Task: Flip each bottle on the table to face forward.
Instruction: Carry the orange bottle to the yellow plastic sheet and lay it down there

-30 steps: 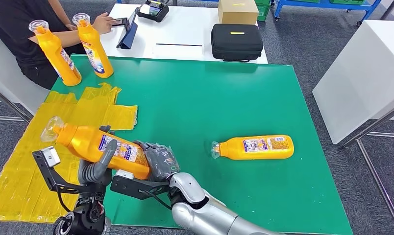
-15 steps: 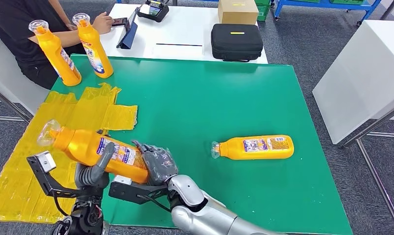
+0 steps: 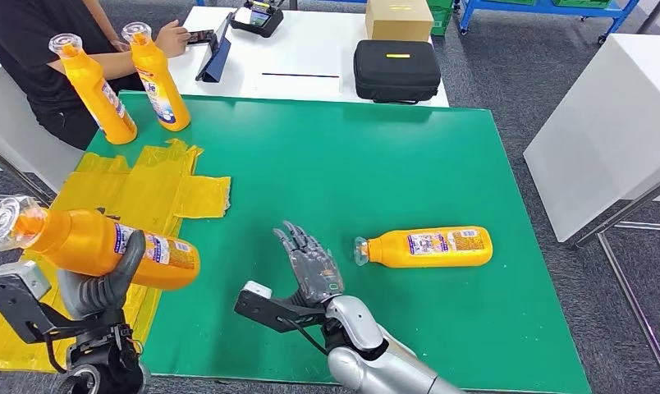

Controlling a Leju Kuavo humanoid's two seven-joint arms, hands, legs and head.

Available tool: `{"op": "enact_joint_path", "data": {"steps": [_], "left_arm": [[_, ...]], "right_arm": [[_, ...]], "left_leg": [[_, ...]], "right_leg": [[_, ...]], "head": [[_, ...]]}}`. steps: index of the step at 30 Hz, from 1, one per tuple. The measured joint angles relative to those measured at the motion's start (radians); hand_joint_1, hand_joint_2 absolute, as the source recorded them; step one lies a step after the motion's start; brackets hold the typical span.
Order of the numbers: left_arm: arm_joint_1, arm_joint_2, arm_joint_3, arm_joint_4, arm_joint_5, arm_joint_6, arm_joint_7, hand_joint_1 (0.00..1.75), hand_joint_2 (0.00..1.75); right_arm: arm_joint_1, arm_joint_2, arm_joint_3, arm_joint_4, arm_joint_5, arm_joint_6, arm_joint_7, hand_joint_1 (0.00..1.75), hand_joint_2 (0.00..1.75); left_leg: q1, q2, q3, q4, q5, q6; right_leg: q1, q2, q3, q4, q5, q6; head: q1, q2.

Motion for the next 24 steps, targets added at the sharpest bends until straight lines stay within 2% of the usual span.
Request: {"op": "enact_joint_path", "data": {"steps": [4, 8, 13, 14, 15, 17, 18, 19, 24], "left_arm": [[-0.001, 0.01, 0.041, 0.005, -0.303, 0.088, 0.02, 1.75, 1.75], [-0.022, 0.03, 0.087, 0.061, -0.692, 0.168, 0.081, 1.75, 1.75], [-0.064, 0.076, 0.099, 0.231, -1.146, 0.181, 0.232, 1.75, 1.75], [-0.072, 0.089, 0.094, 0.277, -1.204, 0.182, 0.261, 1.42, 1.75], [-0.081, 0.104, 0.087, 0.323, -1.24, 0.182, 0.281, 0.98, 1.75], [-0.098, 0.133, 0.071, 0.409, -1.266, 0.183, 0.303, 0.11, 0.87], [-0.107, 0.147, 0.062, 0.445, -1.267, 0.183, 0.309, 0.0, 0.44], [-0.117, 0.16, 0.051, 0.482, -1.267, 0.183, 0.316, 0.0, 0.0], [-0.15, 0.21, -0.007, 0.613, -1.271, 0.178, 0.349, 0.0, 0.0]], "right_arm": [[0.082, -0.016, -0.079, -0.134, 0.049, -0.012, 0.009, 0.0, 0.0], [0.144, -0.04, -0.165, -0.287, 0.048, 0.023, -0.027, 0.0, 0.0], [0.184, -0.052, -0.216, -0.426, 0.046, 0.059, -0.038, 0.0, 0.0], [0.188, -0.053, -0.222, -0.442, 0.045, 0.063, -0.038, 0.0, 0.0], [0.192, -0.054, -0.227, -0.456, 0.042, 0.067, -0.038, 0.0, 0.0], [0.196, -0.057, -0.236, -0.473, 0.034, 0.072, -0.038, 0.0, 0.0], [0.196, -0.057, -0.24, -0.478, 0.029, 0.074, -0.038, 0.0, 0.0], [0.197, -0.058, -0.244, -0.481, 0.024, 0.076, -0.038, 0.0, 0.0], [0.201, -0.061, -0.256, -0.488, -0.004, 0.086, -0.047, 0.0, 0.0]], "left_leg": [[0.0, 0.0, 0.0, 0.0, 0.0, 0.0], [0.0, 0.0, 0.0, 0.0, 0.0, 0.0], [0.0, 0.0, 0.0, 0.0, 0.0, -0.001], [0.0, 0.001, 0.0, 0.0, 0.001, -0.001], [0.0, 0.001, 0.0, 0.0, 0.001, -0.001], [0.0, 0.001, 0.0, 0.0, 0.001, -0.001], [0.0, 0.001, 0.0, 0.0, 0.001, -0.001], [0.0, 0.001, 0.0, 0.0, 0.001, -0.001], [0.0, 0.001, 0.0, 0.0, 0.001, -0.001]], "right_leg": [[0.0, 0.0, 0.0, 0.0, 0.0, 0.0], [0.0, 0.0, -0.001, 0.0, 0.0, 0.0], [0.0, 0.0, -0.001, 0.0, 0.0, -0.001], [0.0, 0.0, -0.001, 0.0, 0.0, -0.001], [0.0, 0.0, -0.001, 0.0, 0.0, -0.001], [0.0, 0.001, -0.002, 0.0, 0.001, -0.001], [0.0, 0.001, -0.002, 0.0, 0.001, -0.001], [0.0, 0.001, -0.002, 0.0, 0.001, -0.001], [0.0, 0.0, -0.001, 0.0, 0.001, -0.001]], "head": [[0.0, 0.0], [0.0, 0.0], [0.0, 0.0], [0.0, 0.0], [0.0, 0.0], [0.0, 0.0], [0.0, 0.0], [0.0, 0.0], [0.0, 0.0]]}}
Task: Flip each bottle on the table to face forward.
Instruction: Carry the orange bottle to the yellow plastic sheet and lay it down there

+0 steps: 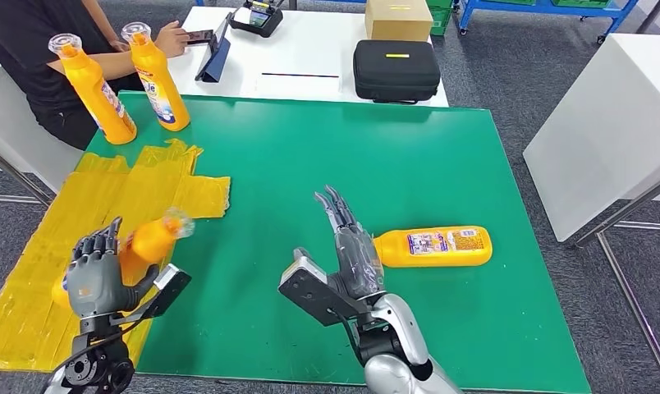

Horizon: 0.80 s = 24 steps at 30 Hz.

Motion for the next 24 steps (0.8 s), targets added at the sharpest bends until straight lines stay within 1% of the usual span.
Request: {"op": "enact_joint_path", "data": {"steps": [4, 9, 15, 18, 20, 21, 22, 24], "left_arm": [[-0.002, 0.016, -0.037, 0.022, -0.003, -0.012, 0.026, 0.0, 0.0], [-0.001, 0.031, -0.061, 0.027, 0.009, -0.033, 0.044, 0.0, 0.0], [-0.001, 0.036, -0.072, 0.028, 0.102, -0.034, 0.016, 0.0, 0.0], [-0.001, 0.036, -0.074, 0.028, 0.112, -0.035, 0.012, 0.0, 0.0], [-0.001, 0.036, -0.075, 0.027, 0.139, -0.038, 0.0, 0.0, 0.0], [0.0, 0.035, -0.075, 0.023, 0.18, -0.044, -0.018, 0.0, 0.0], [0.002, 0.034, -0.073, 0.016, 0.256, -0.056, -0.049, 0.0, 0.0], [0.016, 0.027, -0.062, -0.022, 0.495, -0.094, -0.139, 0.0, 0.0]], "right_arm": [[0.006, -0.01, -0.002, -0.008, -0.023, 0.003, -0.007, 0.0, 0.0], [0.013, -0.018, -0.003, -0.02, -0.032, 0.003, -0.005, 0.0, 0.0], [0.026, -0.031, -0.012, -0.051, -0.006, 0.017, 0.02, 0.0, 0.0], [0.031, -0.039, -0.017, -0.065, -0.002, 0.021, 0.025, 0.0, 0.0], [0.033, -0.043, -0.019, -0.072, 0.005, 0.022, 0.026, 0.0, 0.87], [0.036, -0.045, -0.022, -0.077, 0.014, 0.024, 0.028, 0.0, 1.31], [0.042, -0.05, -0.026, -0.085, 0.028, 0.03, 0.033, 0.0, 1.75], [0.066, -0.07, -0.045, -0.115, 0.065, 0.055, 0.047, 0.0, 1.75]], "left_leg": [[0.0, 0.0, 0.0, 0.0, 0.0, 0.0], [0.0, 0.0, 0.0, 0.0, 0.0, 0.0], [0.0, 0.0, 0.0, 0.0, 0.0, 0.0], [0.0, 0.0, 0.0, 0.0, 0.0, 0.0], [0.0, 0.0, 0.0, 0.0, 0.0, 0.0], [0.0, 0.0, 0.0, 0.0, 0.0, 0.0], [0.0, 0.0, 0.0, 0.0, 0.0, 0.0], [0.0, 0.0, 0.0, 0.0, 0.0, 0.0]], "right_leg": [[0.0, 0.0, 0.0, 0.0, 0.0, 0.0], [0.0, 0.0, 0.0, 0.0, 0.0, 0.0], [0.0, 0.0, 0.0, 0.0, 0.0, 0.0], [0.0, 0.0, 0.0, 0.0, 0.0, 0.0], [0.0, 0.0, 0.0, 0.0, 0.0, 0.0], [0.0, 0.0, 0.0, 0.0, 0.0, 0.0], [0.0, 0.0, 0.0, 0.0, 0.0, 0.0], [0.0, 0.0, -0.001, 0.0, 0.0, 0.0]], "head": [[0.0, 0.0], [0.0, 0.0], [0.0, 0.0], [0.0, 0.0], [0.0, 0.0], [0.0, 0.0], [0.0, 0.0], [0.0, 0.0]]}}
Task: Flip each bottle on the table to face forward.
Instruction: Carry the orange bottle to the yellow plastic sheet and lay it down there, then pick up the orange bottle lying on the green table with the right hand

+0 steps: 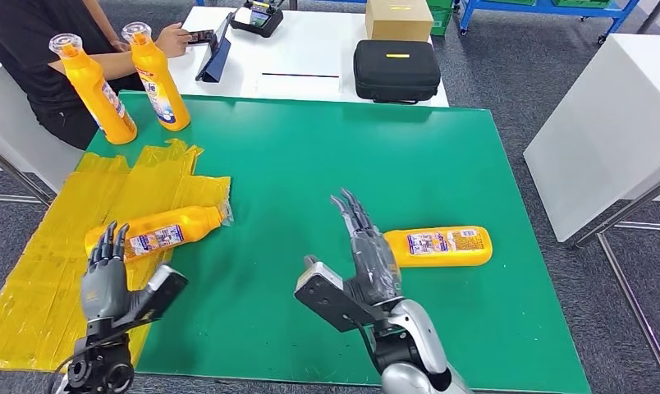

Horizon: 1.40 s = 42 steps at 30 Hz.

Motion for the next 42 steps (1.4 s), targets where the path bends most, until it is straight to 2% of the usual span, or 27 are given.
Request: {"op": "enact_joint_path", "data": {"steps": [2, 5, 8, 10, 13, 19, 22, 25, 31, 42], "left_arm": [[0.037, -0.009, 0.02, -0.077, 0.272, -0.04, -0.093, 0.0, 0.0], [0.134, -0.017, 0.055, -0.254, 0.61, -0.099, -0.183, 0.0, 0.0], [0.231, -0.019, 0.084, -0.41, 0.81, -0.143, -0.222, 0.0, 0.0], [0.276, -0.021, 0.097, -0.479, 0.866, -0.152, -0.239, 0.0, 0.0], [0.312, -0.028, 0.107, -0.54, 0.9, -0.155, -0.25, 0.0, 0.0], [0.335, -0.049, 0.12, -0.584, 0.929, -0.16, -0.254, 0.0, 0.0], [0.342, -0.063, 0.128, -0.595, 0.937, -0.17, -0.254, 0.0, 0.0], [0.342, -0.073, 0.136, -0.602, 0.94, -0.178, -0.254, 0.0, 0.0], [0.342, -0.08, 0.142, -0.606, 0.94, -0.181, -0.254, 0.0, 0.0], [0.328, -0.095, 0.153, -0.608, 0.962, -0.2, -0.262, 0.0, 0.0]], "right_arm": [[0.045, -0.042, -0.034, -0.043, 0.048, 0.033, 0.013, 0.0, 1.75], [0.141, -0.146, -0.116, -0.105, 0.123, 0.055, 0.023, 0.0, 1.75], [0.242, -0.274, -0.222, -0.136, 0.153, 0.055, 0.03, 0.0, 1.75], [0.297, -0.348, -0.291, -0.142, 0.155, 0.057, 0.031, 0.0, 1.75], [0.347, -0.427, -0.375, -0.144, 0.152, 0.07, 0.03, 0.0, 1.75], [0.369, -0.518, -0.446, -0.141, 0.146, 0.096, 0.038, 0.0, 1.75], [0.34, -0.544, -0.452, -0.12, 0.137, 0.117, 0.037, 0.0, 1.75], [0.304, -0.549, -0.448, -0.096, 0.139, 0.131, 0.034, 0.0, 1.75], [0.278, -0.549, -0.443, -0.08, 0.142, 0.136, 0.033, 0.0, 1.75], [0.093, -0.521, -0.344, 0.079, 0.134, 0.201, 0.026, 0.0, 1.75]], "left_leg": [[0.0, 0.0, 0.0, 0.0, -0.001, 0.0], [-0.002, 0.0, 0.0, 0.0, -0.003, 0.002], [-0.006, -0.002, -0.001, 0.0, -0.006, 0.003], [-0.007, -0.002, -0.001, 0.0, -0.006, 0.003], [-0.007, -0.002, 0.0, 0.0, -0.006, 0.004], [-0.007, -0.001, 0.001, 0.0, -0.005, 0.004], [-0.007, -0.001, 0.001, 0.0, -0.004, 0.005], [-0.007, 0.0, 0.001, 0.0, -0.004, 0.005], [-0.007, -0.001, 0.001, 0.0, -0.004, 0.005], [-0.007, -0.001, 0.001, 0.0, -0.003, 0.006]], "right_leg": [[0.0, 0.0, 0.0, 0.0, 0.0, 0.0], [-0.002, 0.0, 0.001, -0.001, -0.001, 0.002], [-0.005, 0.0, 0.001, -0.001, -0.003, 0.005], [-0.006, 0.0, 0.001, -0.001, -0.004, 0.006], [-0.006, 0.0, 0.001, -0.001, -0.004, 0.006], [-0.006, 0.0, 0.002, -0.001, -0.003, 0.005], [-0.007, 0.0, 0.002, -0.001, -0.003, 0.006], [-0.007, 0.0, 0.002, -0.001, -0.003, 0.006], [-0.007, 0.0, 0.002, -0.001, -0.003, 0.006], [-0.007, -0.001, 0.003, 0.0, -0.002, 0.006]], "head": [[0.0, 0.0], [0.0, 0.0], [0.0, 0.0], [0.0, 0.0], [0.0, 0.0], [0.0, 0.0], [0.0, 0.0], [0.0, 0.0], [0.0, 0.0], [0.0, 0.0]]}}
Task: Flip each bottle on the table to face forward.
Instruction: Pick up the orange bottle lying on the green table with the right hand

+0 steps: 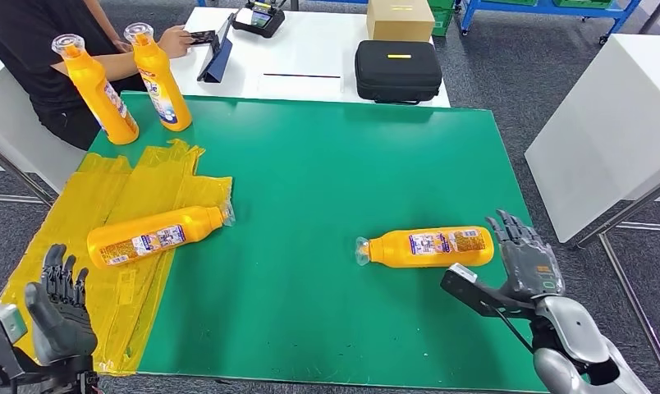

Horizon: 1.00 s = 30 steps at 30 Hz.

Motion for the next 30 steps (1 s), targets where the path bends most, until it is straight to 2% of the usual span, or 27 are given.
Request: {"op": "enact_joint_path", "data": {"steps": [14, 23, 30], "left_arm": [[0.02, -0.018, 0.037, -0.05, 0.029, 0.043, 0.0, 0.0, 0.0], [0.027, -0.028, 0.053, -0.064, 0.023, 0.038, 0.009, 0.0, 0.0], [0.005, -0.043, 0.078, -0.065, 0.01, 0.005, 0.039, 0.0, 0.0]], "right_arm": [[-0.227, 0.088, 0.136, 0.229, 0.078, 0.139, -0.025, 0.0, 1.75], [-0.294, 0.123, 0.172, 0.292, 0.093, 0.157, -0.023, 0.0, 1.75], [-0.373, 0.164, 0.187, 0.401, 0.143, 0.266, -0.025, 0.0, 1.75]], "left_leg": [[0.0, -0.001, 0.0, 0.0, 0.001, 0.0], [0.0, -0.003, -0.001, 0.0, 0.001, 0.0], [0.0, -0.003, -0.001, 0.0, 0.002, 0.0]], "right_leg": [[0.0, -0.001, 0.001, 0.0, 0.0, 0.0], [0.0, -0.001, 0.001, 0.0, 0.0, 0.0], [0.0, -0.003, 0.0, 0.0, 0.0, 0.0]], "head": [[0.0, 0.0], [0.0, 0.0], [0.0, 0.0]]}}
